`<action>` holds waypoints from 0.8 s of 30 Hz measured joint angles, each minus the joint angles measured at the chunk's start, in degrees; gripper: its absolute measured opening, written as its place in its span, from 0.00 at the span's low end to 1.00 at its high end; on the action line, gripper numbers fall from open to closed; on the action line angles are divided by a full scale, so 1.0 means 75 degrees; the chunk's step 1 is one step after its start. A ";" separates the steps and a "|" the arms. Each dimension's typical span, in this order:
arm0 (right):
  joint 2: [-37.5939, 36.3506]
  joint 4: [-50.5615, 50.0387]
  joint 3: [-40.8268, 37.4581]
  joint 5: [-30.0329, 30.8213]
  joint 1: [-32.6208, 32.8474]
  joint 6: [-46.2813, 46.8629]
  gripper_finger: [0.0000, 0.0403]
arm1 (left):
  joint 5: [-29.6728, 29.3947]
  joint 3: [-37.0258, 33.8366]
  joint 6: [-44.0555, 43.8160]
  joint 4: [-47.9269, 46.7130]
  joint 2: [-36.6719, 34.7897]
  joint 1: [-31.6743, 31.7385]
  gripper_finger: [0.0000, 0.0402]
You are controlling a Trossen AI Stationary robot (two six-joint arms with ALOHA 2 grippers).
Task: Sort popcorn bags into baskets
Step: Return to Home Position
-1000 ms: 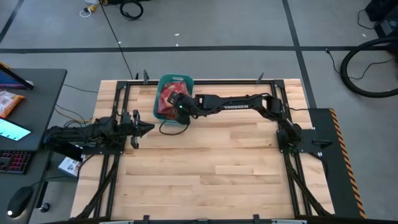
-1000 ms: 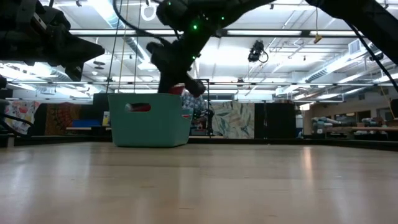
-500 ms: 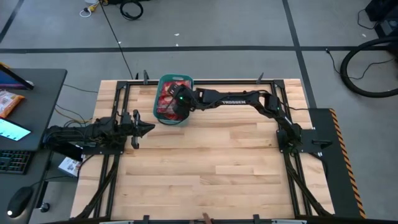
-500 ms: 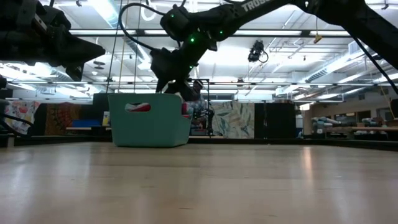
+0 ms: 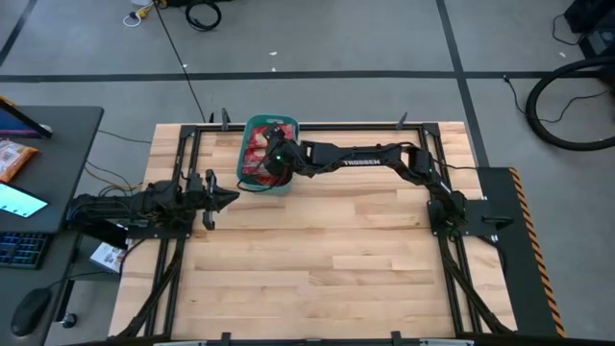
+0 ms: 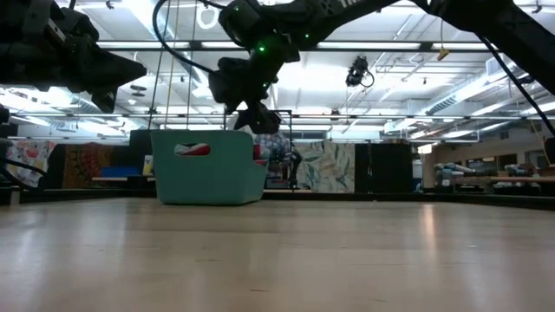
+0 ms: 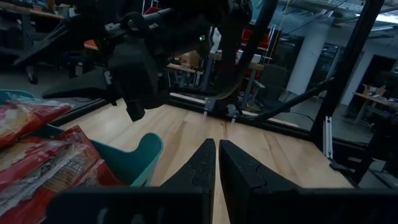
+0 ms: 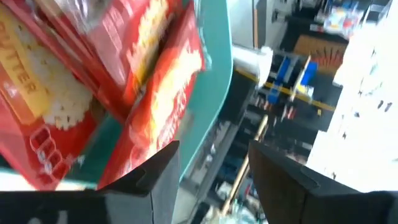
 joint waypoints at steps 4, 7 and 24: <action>-0.0107 -0.0706 -0.0003 0.0104 0.0029 0.0859 0.48 | 0.0237 0.0000 -0.0044 0.0011 0.0000 0.0000 0.06; -0.0396 -0.1395 -0.0002 -0.0576 0.0031 0.1948 0.48 | 0.0414 0.0000 -0.0046 0.0074 0.0000 -0.0004 0.06; -0.1755 -0.4729 0.0003 -0.0940 0.0076 0.7110 0.47 | 0.0429 0.0000 -0.0003 0.0192 -0.0003 0.0000 0.06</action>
